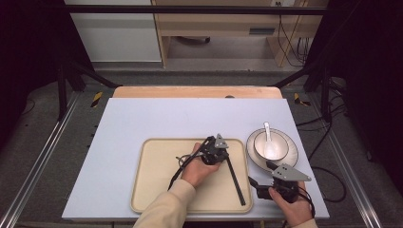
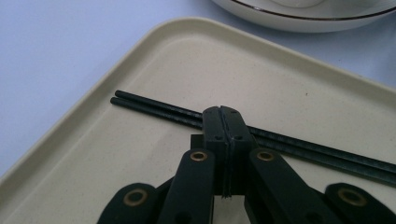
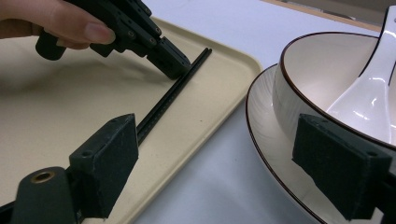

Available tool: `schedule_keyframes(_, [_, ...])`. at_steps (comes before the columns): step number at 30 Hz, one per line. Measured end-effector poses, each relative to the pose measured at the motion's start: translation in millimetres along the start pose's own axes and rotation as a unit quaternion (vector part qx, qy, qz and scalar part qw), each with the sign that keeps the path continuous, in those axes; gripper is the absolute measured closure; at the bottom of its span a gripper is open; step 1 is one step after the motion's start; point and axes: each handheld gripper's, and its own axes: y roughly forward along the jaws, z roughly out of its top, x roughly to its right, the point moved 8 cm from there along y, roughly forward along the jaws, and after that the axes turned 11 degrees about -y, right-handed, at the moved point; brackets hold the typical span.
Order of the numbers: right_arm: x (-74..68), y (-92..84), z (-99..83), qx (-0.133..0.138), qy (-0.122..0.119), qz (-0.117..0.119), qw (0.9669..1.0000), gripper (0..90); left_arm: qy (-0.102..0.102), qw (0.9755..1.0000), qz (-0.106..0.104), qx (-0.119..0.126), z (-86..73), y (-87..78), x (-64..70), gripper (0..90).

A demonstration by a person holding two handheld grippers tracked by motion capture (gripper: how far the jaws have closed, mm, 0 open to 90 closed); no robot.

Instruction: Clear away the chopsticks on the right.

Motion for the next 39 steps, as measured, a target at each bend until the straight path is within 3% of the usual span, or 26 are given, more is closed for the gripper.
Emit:
schedule_keyframes(14, [0.5,-0.4,-0.4,0.0,0.0,0.001,1.0,14.1,0.018,0.9997,-0.009,-0.009,4.7,8.4,10.9,89.8])
schedule_keyframes(26, [1.3,-1.8,1.2,0.009,-0.001,-0.002,1.0,14.1,0.035,0.9991,-0.024,0.002,9.8,12.1,23.1,89.8])
schedule_keyframes(29, [0.9,-2.8,3.3,0.017,-0.005,-0.002,0.9998,13.6,0.041,0.9989,-0.02,0.003,10.6,5.4,23.2,89.6])
schedule_keyframes(34, [0.6,-5.3,8.2,0.04,-0.005,0.003,0.9992,12.3,0.047,0.9982,-0.02,0.032,9.6,-15.1,24.6,87.4])
schedule_keyframes(36, [1.4,-6.4,10.8,0.049,0.001,0.003,0.9988,11.8,0.053,0.9977,-0.017,0.037,7.5,-24.9,22.4,84.2])
schedule_keyframes(39, [2.9,-7.2,12.4,0.056,0.0,0.002,0.9985,10.2,0.046,0.9968,-0.018,0.063,3.0,-40.9,21.0,77.2])
